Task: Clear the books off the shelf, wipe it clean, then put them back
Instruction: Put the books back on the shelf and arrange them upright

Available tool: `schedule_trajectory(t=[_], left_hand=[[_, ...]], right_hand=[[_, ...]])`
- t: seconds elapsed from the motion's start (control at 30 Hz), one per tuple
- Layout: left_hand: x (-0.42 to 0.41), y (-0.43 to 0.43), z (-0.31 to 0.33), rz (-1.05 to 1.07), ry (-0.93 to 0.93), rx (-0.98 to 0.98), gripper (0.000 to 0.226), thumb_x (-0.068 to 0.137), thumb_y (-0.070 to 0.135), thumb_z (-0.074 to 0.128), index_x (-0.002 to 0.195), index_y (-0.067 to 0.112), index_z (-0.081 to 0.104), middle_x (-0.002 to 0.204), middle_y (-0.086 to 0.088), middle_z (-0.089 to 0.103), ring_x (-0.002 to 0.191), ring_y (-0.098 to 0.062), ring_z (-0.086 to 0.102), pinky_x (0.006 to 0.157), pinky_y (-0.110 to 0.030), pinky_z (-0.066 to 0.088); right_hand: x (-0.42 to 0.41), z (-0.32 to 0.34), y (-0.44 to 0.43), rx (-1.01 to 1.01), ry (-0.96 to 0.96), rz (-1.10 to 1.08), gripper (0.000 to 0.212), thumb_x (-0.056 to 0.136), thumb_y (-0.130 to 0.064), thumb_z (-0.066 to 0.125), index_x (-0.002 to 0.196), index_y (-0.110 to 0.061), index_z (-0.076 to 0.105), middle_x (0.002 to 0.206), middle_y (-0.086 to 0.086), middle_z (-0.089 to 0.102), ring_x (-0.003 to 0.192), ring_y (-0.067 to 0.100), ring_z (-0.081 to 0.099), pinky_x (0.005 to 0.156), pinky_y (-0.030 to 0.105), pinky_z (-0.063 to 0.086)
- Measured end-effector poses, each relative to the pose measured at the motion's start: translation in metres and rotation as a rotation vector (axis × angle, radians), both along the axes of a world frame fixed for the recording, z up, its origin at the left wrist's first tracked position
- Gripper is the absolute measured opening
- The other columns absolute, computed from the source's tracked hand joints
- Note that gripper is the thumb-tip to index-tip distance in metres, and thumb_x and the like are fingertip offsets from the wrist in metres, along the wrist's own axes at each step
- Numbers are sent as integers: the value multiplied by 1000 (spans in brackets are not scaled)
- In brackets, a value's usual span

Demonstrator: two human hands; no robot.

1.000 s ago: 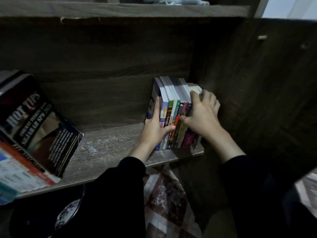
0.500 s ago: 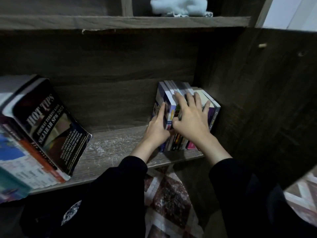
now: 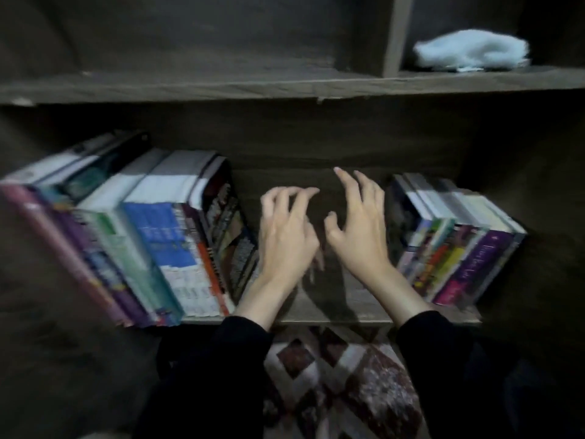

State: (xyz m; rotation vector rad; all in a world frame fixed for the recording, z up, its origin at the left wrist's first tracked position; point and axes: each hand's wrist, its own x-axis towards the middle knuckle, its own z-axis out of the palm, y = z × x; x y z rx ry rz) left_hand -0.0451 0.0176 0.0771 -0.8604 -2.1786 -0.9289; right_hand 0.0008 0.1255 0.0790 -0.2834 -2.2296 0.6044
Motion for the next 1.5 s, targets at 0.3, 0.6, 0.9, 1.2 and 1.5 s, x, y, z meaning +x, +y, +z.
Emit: schedule_trajectory(t=[0.3,0.6,0.9,1.2,1.5], left_hand=[[-47,-183,28,548,-34,-171,46,88,27,39,125,8,59,142,-25,36,138,-46,13,113,-55,8],[-44,-172,25,450,-19,-275,50,85,20,46,132,5,52,142,-21,28,139,-33,2,115,-42,-11],[-32,-150,-12,-39,-555,-73,108,85,25,66,138,54,-24,114,-6,62,82,-15,65,71,-32,52],[-45,-120,-49,-171,-656,39,112,65,29,87,148,41,13,107,16,68,95,6,61,85,-16,47],[-21,-29,-66,-338,-686,180,108,61,39,84,146,45,17,111,12,66,104,-12,64,91,-42,53]], right_hand=[[-71,26,-152,83,-238,438,68,92,-40,53,151,-32,18,158,7,17,144,25,10,112,45,19],[-67,24,-154,21,-329,376,64,91,-29,59,146,-28,26,159,6,6,143,27,14,104,45,35],[-46,28,-131,-191,-321,281,45,92,-38,52,135,-38,40,157,6,7,126,41,41,97,42,36],[-37,27,-110,-172,-323,110,60,82,-50,67,138,-40,46,157,20,8,125,39,47,105,42,41],[4,36,-28,-28,-330,-22,50,85,-52,63,133,-44,50,153,14,28,117,34,55,103,36,38]])
